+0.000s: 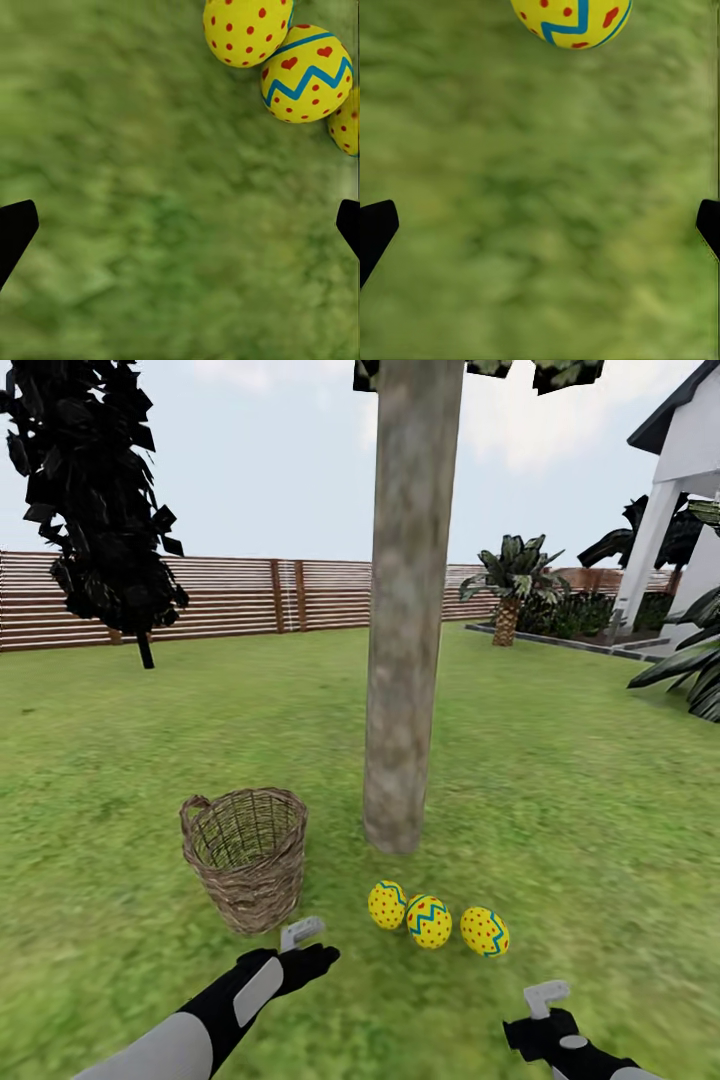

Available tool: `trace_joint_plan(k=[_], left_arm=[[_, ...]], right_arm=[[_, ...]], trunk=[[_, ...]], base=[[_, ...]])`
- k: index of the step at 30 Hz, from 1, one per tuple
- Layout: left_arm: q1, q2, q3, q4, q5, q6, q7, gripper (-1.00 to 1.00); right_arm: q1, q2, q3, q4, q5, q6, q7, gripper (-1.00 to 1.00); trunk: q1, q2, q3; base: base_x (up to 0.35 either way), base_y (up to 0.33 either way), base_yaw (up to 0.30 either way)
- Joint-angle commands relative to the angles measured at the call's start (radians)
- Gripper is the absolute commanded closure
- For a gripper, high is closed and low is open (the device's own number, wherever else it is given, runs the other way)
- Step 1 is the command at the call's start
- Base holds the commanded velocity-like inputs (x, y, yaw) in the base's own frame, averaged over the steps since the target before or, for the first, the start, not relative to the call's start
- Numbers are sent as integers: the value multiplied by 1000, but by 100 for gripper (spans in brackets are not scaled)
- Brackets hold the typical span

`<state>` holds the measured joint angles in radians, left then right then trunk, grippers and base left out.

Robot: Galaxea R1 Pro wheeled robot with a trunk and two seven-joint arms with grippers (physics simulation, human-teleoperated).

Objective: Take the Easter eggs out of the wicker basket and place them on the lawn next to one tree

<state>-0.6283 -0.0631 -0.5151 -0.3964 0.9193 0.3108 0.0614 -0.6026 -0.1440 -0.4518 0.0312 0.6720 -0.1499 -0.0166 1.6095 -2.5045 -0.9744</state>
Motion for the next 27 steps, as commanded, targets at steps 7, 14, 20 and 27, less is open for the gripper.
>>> trace_joint_plan(k=[7, 14, 20, 27], left_arm=[[-1, 1, -5, 28, 10, -17, 6, -100], [-1, 1, -4, 35, 10, -36, 7, -100], [-1, 2, -5, 45, 10, -37, 11, -100], [0, 0, -6, 197, 12, -85, 17, -100]], right_arm=[[0, 4, -8, 3, 5, -7, -10, -100], [20, 32, -8, 9, -3, -4, -9, -100], [51, 36, -9, 9, -6, -5, -8, -100], [95, 36, -9, 9, -4, -5, -8, -100]], trunk=[[-3, 1, 26], [-6, 3, 53], [-9, 4, 76], [-33, 48, 99]], base=[[0, 0, 0], [0, 0, 0], [0, 0, 0], [0, 0, 0]])
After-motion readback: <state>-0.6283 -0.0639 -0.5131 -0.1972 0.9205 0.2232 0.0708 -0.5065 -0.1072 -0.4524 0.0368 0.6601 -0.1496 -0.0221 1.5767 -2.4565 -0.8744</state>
